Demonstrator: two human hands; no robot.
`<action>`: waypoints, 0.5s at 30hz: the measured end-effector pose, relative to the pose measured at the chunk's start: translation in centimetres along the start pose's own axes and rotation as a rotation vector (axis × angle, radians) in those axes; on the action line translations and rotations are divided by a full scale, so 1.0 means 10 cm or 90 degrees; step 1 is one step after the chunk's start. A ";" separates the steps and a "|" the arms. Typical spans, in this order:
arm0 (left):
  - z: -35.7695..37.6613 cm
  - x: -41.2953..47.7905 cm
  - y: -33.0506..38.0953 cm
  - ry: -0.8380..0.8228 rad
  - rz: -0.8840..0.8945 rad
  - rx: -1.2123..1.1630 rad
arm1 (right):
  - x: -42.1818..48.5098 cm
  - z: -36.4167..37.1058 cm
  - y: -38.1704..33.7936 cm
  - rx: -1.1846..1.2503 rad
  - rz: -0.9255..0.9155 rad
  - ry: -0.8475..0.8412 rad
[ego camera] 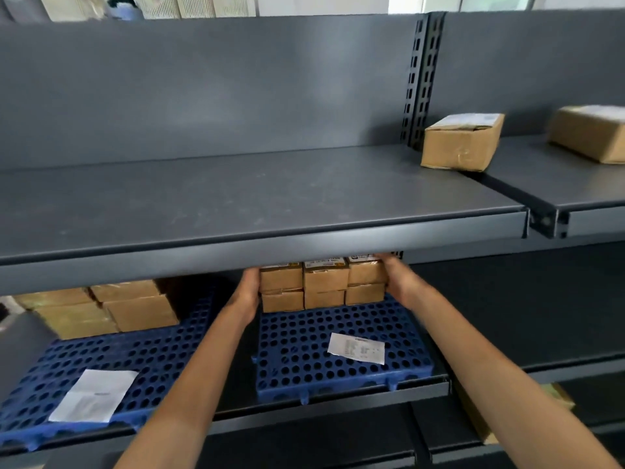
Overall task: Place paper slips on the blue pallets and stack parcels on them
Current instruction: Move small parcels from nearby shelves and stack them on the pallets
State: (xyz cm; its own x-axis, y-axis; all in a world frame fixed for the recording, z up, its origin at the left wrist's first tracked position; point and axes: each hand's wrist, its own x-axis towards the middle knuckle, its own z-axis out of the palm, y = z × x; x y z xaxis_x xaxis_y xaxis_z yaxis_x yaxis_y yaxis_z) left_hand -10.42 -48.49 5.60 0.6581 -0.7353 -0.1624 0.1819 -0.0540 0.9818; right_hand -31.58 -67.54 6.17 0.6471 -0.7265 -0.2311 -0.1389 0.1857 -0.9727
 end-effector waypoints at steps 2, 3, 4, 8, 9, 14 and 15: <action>-0.03 0.01 0.02 -0.023 0.001 0.008 | -0.05 -0.01 -0.06 0.000 0.001 -0.010; -0.05 0.01 0.03 -0.041 -0.003 0.007 | -0.05 -0.03 -0.06 0.014 0.003 -0.020; -0.07 -0.03 0.05 -0.063 -0.004 0.004 | -0.07 -0.05 -0.06 0.027 0.004 -0.021; -0.16 -0.20 0.10 -0.009 0.050 0.041 | -0.18 -0.08 0.01 0.038 -0.084 0.111; -0.18 -0.27 0.11 0.030 0.103 0.060 | -0.22 -0.07 0.03 -0.006 -0.139 0.178; -0.11 -0.48 0.23 0.024 0.479 0.505 | -0.38 0.13 0.12 -0.620 -0.462 0.298; -0.06 -0.46 0.23 0.019 0.492 0.622 | -0.36 0.20 0.13 -0.700 -0.455 0.276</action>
State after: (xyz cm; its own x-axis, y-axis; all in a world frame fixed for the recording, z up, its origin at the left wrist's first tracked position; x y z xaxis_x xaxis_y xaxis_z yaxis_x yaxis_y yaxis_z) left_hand -12.61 -44.86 8.56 0.3696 -0.7833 0.4998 -0.8705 -0.1038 0.4811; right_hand -32.54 -63.35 5.74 0.5728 -0.6251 0.5303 -0.5240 -0.7767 -0.3495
